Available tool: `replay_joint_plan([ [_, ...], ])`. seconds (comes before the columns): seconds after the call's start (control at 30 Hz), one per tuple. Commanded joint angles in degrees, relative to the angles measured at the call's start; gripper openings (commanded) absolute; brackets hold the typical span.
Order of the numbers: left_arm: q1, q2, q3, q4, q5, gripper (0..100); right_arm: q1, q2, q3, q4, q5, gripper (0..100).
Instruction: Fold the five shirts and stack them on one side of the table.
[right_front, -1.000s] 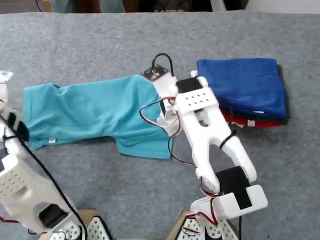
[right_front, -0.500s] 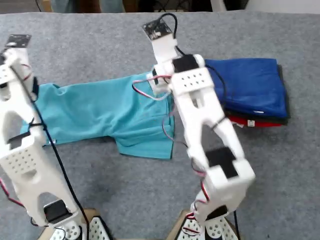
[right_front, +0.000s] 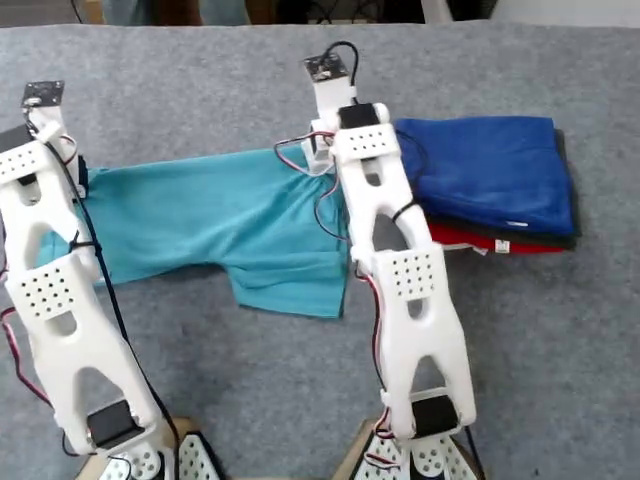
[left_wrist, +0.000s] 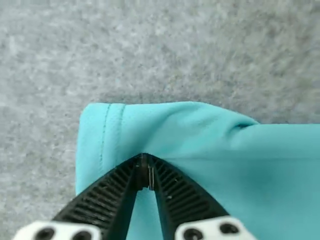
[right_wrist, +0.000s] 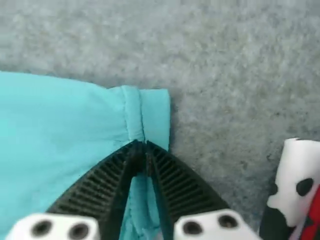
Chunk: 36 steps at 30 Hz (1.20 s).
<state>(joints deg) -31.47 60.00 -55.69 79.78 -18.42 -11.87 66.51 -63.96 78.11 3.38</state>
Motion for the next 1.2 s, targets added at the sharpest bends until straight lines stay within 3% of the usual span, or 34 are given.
replay_joint_plan([
  [0.0,-3.1,1.1,-4.8,4.7,1.1,3,1.9,6.7,-16.0,5.8,0.1,1.4],
  [0.17,-3.2,0.3,-6.3,8.4,1.1,3,0.7,14.7,-32.5,12.4,1.0,1.4],
  [0.27,-2.5,-1.1,-11.8,12.1,1.1,3,-0.2,13.9,-31.3,14.3,4.8,1.4],
  [0.43,1.1,-3.5,-27.1,21.0,1.1,3,-0.2,8.8,-32.0,16.8,4.9,1.4],
  [0.63,0.0,-7.1,-33.7,21.3,3.5,3,0.1,-1.5,-32.0,21.9,4.9,1.4],
  [0.87,-1.6,-16.5,-12.9,21.3,-3.8,3,-0.2,-14.1,-31.3,23.3,4.9,1.4],
  [1.0,-1.7,-26.5,1.4,21.1,-7.4,3,-1.2,-24.8,-21.8,23.4,6.5,1.4],
  [1.17,-3.1,-37.4,15.9,20.6,-8.1,3,-5.4,-45.3,7.5,23.1,23.5,1.5],
])
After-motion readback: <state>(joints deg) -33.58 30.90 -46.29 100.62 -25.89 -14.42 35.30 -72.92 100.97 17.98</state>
